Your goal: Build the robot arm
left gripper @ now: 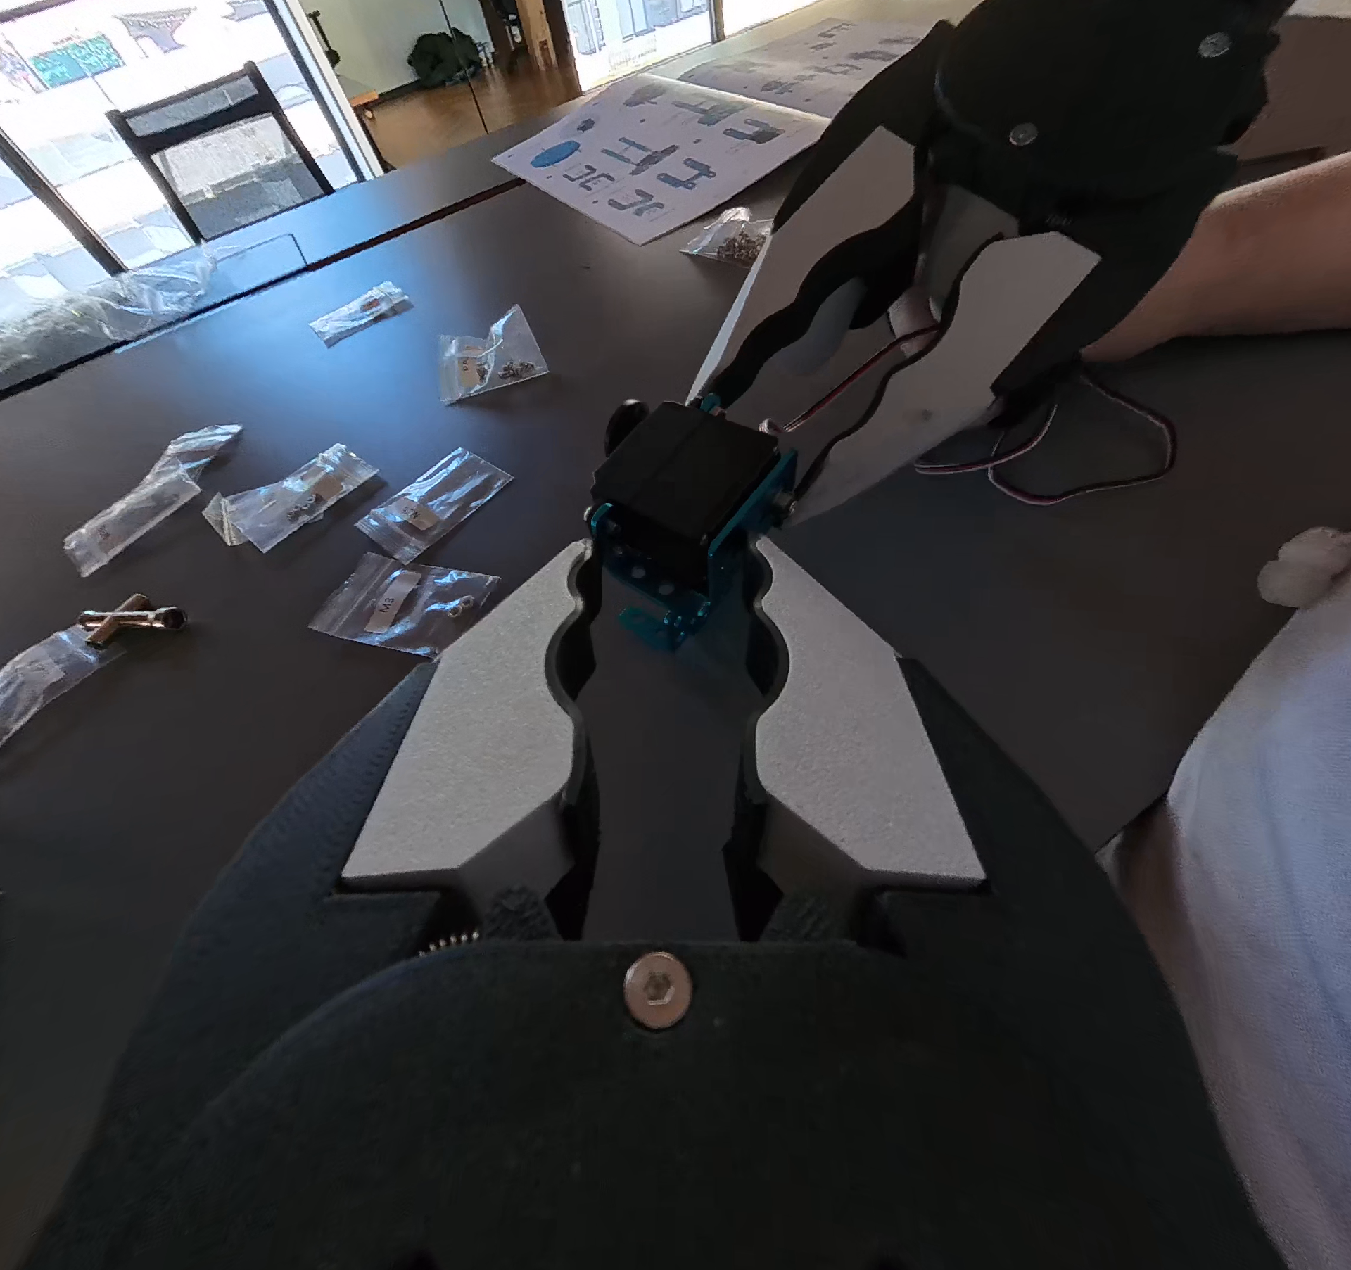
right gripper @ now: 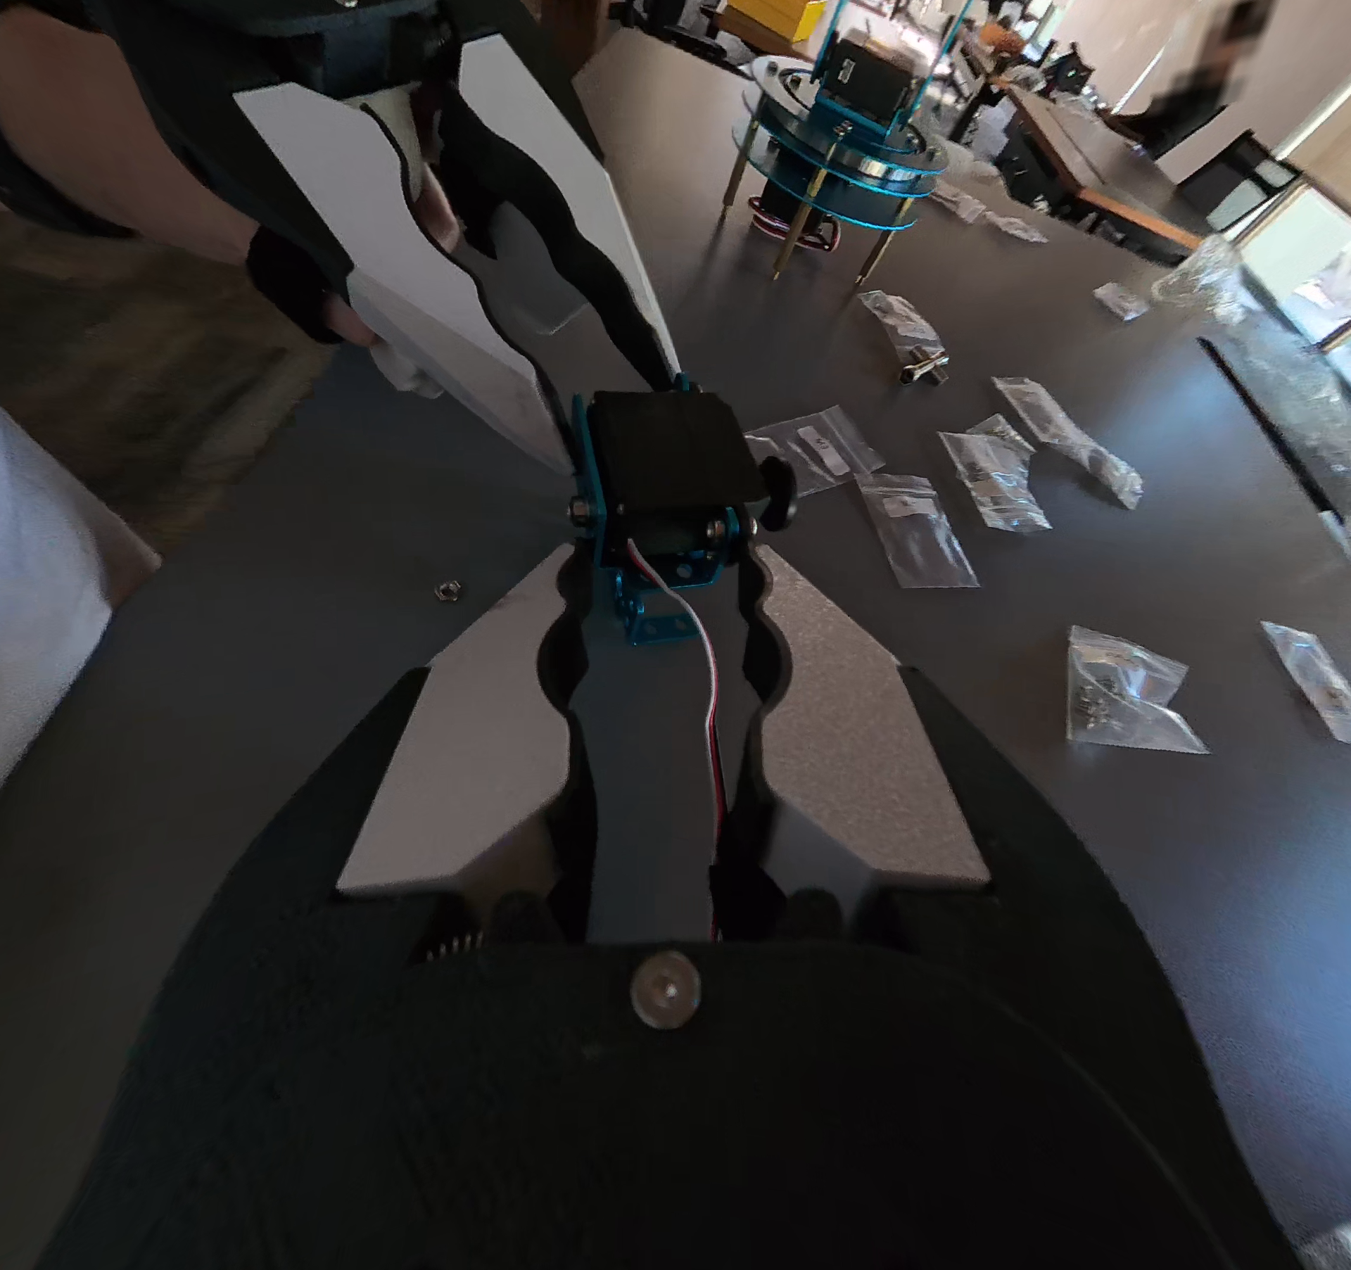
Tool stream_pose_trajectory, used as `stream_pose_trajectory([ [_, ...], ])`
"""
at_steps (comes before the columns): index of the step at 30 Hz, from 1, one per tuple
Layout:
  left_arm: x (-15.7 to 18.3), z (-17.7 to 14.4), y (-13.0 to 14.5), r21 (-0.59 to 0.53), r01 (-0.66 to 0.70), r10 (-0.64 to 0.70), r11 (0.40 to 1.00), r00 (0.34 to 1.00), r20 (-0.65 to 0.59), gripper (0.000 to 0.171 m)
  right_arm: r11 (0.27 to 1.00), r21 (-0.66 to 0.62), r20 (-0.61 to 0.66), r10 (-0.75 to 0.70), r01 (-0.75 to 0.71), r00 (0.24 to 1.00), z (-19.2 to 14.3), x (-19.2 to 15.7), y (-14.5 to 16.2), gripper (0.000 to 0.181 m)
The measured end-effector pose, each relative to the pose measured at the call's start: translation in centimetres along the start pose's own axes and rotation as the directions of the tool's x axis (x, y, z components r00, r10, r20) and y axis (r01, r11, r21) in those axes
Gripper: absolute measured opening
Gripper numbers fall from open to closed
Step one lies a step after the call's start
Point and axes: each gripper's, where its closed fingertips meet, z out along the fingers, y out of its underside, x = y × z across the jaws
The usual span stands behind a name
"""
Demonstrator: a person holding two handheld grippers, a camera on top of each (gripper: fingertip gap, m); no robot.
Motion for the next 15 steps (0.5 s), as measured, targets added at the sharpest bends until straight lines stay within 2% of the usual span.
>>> stream_pose_trajectory([
  [2,-0.09,-0.02,0.01,-0.001,0.035,-0.035,0.999,0.999,-0.026,0.039,1.000,0.004,0.016,0.012,-0.012,1.000,0.09,-0.04,-0.08,0.041],
  [7,0.04,-0.11,0.04,0.002,-0.018,0.018,1.000,1.000,-0.008,0.040,1.000,0.019,0.017,-0.002,0.002,1.000,0.01,-0.16,-0.30,0.041],
  [11,-0.09,-0.02,-0.01,0.002,-0.032,0.032,0.999,0.999,0.019,0.040,0.997,0.013,0.065,0.081,-0.082,0.995,0.13,0.05,-0.23,0.040],
  [15,0.05,-0.14,0.04,0.004,-0.064,0.064,0.998,0.997,0.038,0.040,1.000,0.016,0.022,0.009,-0.009,1.000,0.08,-0.12,-0.28,0.039],
])
